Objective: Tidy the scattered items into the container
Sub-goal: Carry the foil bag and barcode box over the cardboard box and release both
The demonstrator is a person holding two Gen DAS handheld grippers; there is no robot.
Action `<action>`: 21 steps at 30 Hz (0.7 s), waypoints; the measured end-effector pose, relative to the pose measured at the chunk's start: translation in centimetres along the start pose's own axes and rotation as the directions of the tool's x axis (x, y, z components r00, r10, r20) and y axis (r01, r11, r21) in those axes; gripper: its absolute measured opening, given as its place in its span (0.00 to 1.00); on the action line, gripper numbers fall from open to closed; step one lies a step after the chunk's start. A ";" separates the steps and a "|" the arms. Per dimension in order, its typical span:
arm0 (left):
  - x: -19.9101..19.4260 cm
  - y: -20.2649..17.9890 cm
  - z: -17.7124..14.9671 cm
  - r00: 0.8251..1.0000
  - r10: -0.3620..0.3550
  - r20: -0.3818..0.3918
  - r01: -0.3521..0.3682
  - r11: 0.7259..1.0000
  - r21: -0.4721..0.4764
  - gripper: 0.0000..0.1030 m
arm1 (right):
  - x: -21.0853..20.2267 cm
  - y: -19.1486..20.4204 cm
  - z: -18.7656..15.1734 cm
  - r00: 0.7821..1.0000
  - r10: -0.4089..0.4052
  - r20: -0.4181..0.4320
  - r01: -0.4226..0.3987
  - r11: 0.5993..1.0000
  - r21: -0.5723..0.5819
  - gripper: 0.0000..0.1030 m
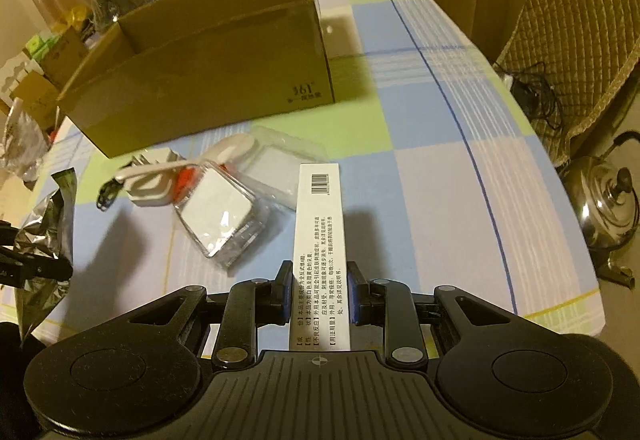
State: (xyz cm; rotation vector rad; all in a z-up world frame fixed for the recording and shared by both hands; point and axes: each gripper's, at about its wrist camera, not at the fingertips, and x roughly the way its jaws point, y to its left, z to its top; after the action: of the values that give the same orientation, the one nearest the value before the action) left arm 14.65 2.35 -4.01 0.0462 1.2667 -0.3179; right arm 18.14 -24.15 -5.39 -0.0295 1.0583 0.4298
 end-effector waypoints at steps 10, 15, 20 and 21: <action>-3.3 -0.4 2.7 0.997 0.022 0.076 -0.023 1.000 0.011 0.56 | -3.0 3.2 3.6 0.991 0.068 0.112 -0.062 0.996 -0.057 0.27; -5.6 -0.5 5.4 0.991 0.017 0.131 -0.018 1.000 0.002 0.56 | -3.3 5.2 6.9 0.980 0.113 0.165 -0.099 0.991 -0.095 0.27; -7.2 -0.5 8.8 0.985 0.012 0.175 -0.012 1.000 -0.002 0.56 | -2.8 6.9 10.3 0.968 0.146 0.203 -0.121 0.984 -0.129 0.27; -7.5 -0.5 9.5 0.983 0.011 0.182 -0.011 1.000 -0.004 0.56 | -2.5 7.2 11.1 0.967 0.151 0.207 -0.125 0.983 -0.132 0.27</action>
State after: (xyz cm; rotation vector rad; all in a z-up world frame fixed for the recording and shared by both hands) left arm 21.38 1.48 5.98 0.0212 1.0850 -0.3035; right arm 23.82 -15.79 3.55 -0.0135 0.8214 0.6085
